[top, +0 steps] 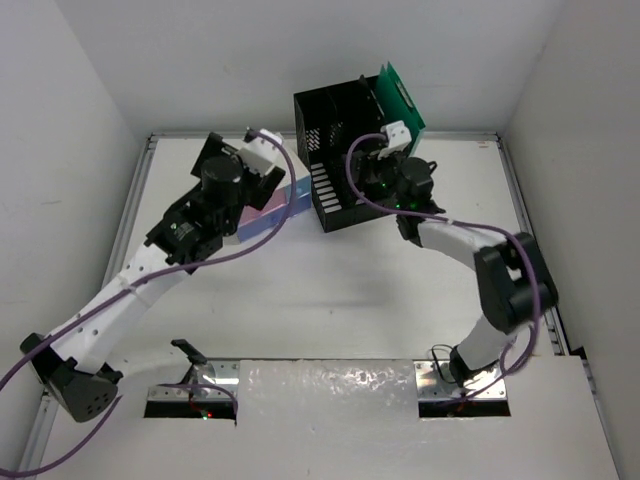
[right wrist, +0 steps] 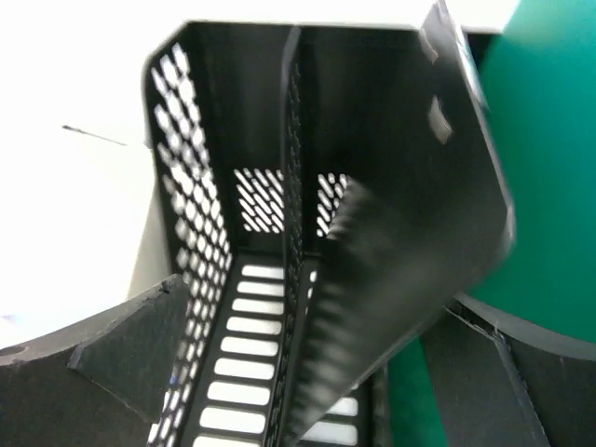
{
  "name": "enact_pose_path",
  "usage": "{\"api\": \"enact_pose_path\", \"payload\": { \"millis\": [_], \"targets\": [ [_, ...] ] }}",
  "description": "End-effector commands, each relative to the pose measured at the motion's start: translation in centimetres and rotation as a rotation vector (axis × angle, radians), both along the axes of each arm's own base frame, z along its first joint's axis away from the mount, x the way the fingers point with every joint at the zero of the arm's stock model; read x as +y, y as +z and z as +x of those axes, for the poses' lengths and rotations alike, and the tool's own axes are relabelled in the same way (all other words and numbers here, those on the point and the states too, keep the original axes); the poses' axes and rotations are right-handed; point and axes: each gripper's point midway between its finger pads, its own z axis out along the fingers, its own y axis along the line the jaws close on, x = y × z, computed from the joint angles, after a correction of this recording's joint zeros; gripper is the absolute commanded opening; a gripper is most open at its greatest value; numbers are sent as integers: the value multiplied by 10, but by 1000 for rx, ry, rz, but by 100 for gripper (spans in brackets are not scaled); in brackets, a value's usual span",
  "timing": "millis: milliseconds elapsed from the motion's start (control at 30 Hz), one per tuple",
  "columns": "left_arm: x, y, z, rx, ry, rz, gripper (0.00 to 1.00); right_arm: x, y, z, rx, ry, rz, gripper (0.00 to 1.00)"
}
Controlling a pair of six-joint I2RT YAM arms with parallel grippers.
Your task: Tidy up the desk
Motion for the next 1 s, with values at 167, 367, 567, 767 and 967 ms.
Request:
{"api": "enact_pose_path", "payload": {
  "millis": [167, 367, 567, 767, 967],
  "targets": [
    [51, 60, 39, -64, 52, -244, 100, -29, 92, -106, 105, 95, -149, 99],
    [145, 57, 46, -88, 202, -328, 100, -193, 1, -136, 586, -364, -108, 99],
    [196, 1, 49, -51, 375, -371, 99, -263, -118, -137, 844, -505, 378, 99],
    [217, -79, 41, 41, 475, -353, 100, -286, -167, -154, 995, -622, 296, 99],
    [217, -112, 36, 86, 489, -356, 100, -297, -163, -157, 960, -685, 266, 99]
  ]
}}
